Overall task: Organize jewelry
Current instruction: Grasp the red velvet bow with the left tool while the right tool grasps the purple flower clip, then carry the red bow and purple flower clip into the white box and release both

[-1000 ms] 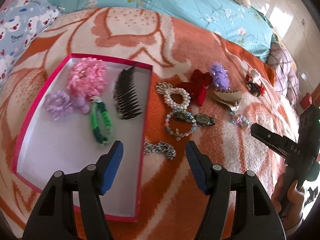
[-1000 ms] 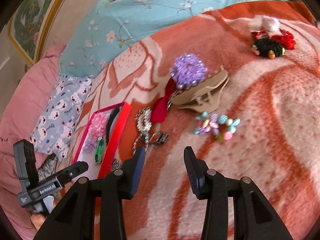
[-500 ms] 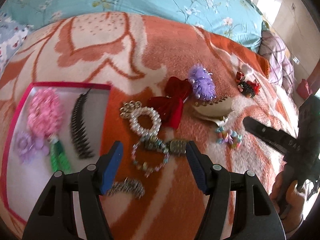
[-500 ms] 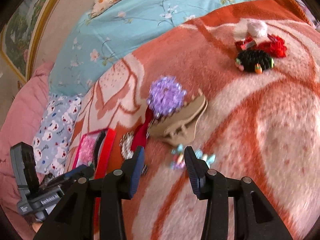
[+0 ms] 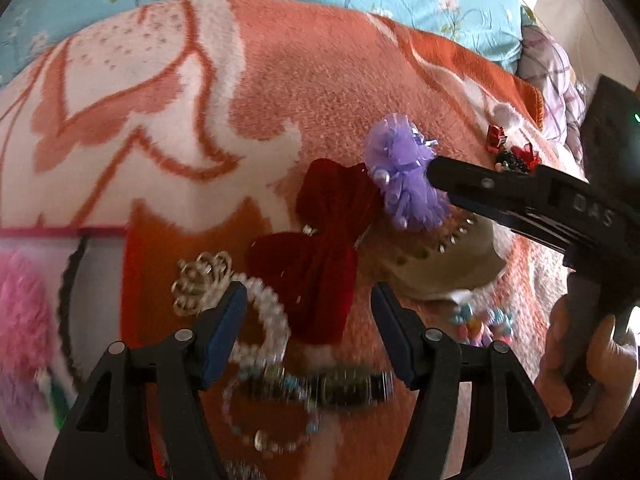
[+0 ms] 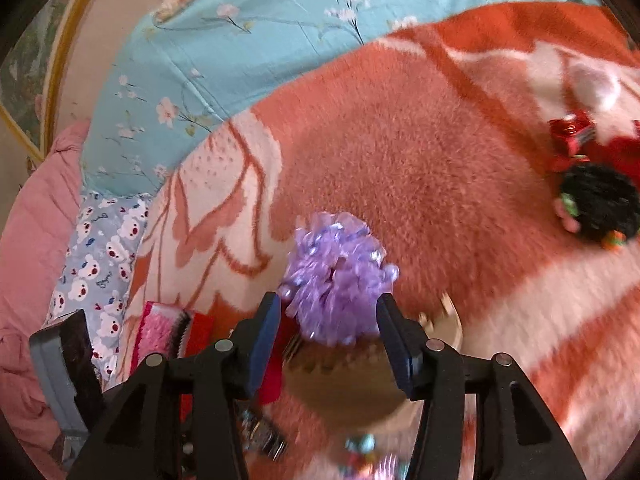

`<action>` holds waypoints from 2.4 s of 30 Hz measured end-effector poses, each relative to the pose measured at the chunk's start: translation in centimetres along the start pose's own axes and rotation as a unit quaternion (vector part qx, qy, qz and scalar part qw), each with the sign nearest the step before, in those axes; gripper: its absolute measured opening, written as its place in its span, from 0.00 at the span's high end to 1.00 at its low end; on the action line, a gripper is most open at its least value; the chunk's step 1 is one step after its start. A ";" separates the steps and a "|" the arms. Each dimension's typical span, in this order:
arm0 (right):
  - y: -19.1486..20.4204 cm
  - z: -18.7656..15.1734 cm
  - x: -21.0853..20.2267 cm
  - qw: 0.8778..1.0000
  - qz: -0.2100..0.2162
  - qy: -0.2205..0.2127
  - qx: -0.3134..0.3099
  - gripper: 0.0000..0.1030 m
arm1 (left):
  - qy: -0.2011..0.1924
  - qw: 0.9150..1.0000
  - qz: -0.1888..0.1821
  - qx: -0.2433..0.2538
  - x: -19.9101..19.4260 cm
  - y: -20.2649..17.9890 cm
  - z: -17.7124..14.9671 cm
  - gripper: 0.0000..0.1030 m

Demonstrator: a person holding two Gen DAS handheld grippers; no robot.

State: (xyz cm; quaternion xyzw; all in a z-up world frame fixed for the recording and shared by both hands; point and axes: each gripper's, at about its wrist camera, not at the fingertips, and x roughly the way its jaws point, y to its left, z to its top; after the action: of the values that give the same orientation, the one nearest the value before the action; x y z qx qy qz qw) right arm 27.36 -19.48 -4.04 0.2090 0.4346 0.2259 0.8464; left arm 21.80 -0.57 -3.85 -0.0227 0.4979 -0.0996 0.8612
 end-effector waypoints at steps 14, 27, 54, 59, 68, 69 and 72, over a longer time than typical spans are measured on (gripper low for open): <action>-0.3 0.4 -0.4 1.000 -0.004 -0.022 -0.020 0.99 | -0.006 1.000 -0.010 0.029 0.5 -0.5 0.4 0.86; 2.5 -1.8 -4.4 0.998 0.026 -0.038 -0.036 0.99 | -0.064 0.997 -0.032 -0.014 -6.8 1.1 -1.7 0.86; 12.8 -10.8 -2.9 0.991 0.095 0.023 -0.096 0.99 | -0.105 0.987 0.025 -0.119 -15.6 9.8 -11.4 0.86; 14.8 -11.6 -1.9 0.988 0.104 0.034 -0.110 0.99 | -0.106 0.984 0.039 -0.137 -16.4 12.2 -12.5 0.86; 17.3 -12.9 -0.4 0.984 0.115 0.051 -0.127 0.99 | -0.109 0.977 0.065 -0.171 -17.6 16.0 -14.5 0.86; 17.6 -13.1 -0.2 0.983 0.116 0.054 -0.131 0.99 | -0.109 0.976 0.066 -0.175 -17.7 16.3 -14.7 0.86; 18.3 -13.6 0.2 0.982 0.119 0.061 -0.136 0.99 | -0.108 0.974 0.070 -0.184 -17.8 17.2 -15.1 0.86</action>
State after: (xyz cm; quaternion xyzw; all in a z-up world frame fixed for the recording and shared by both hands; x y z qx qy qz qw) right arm 12.55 -2.39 -1.37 0.1275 0.4229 0.3944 0.8058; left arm 2.69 20.61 1.33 -0.1563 0.4117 0.0577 0.8959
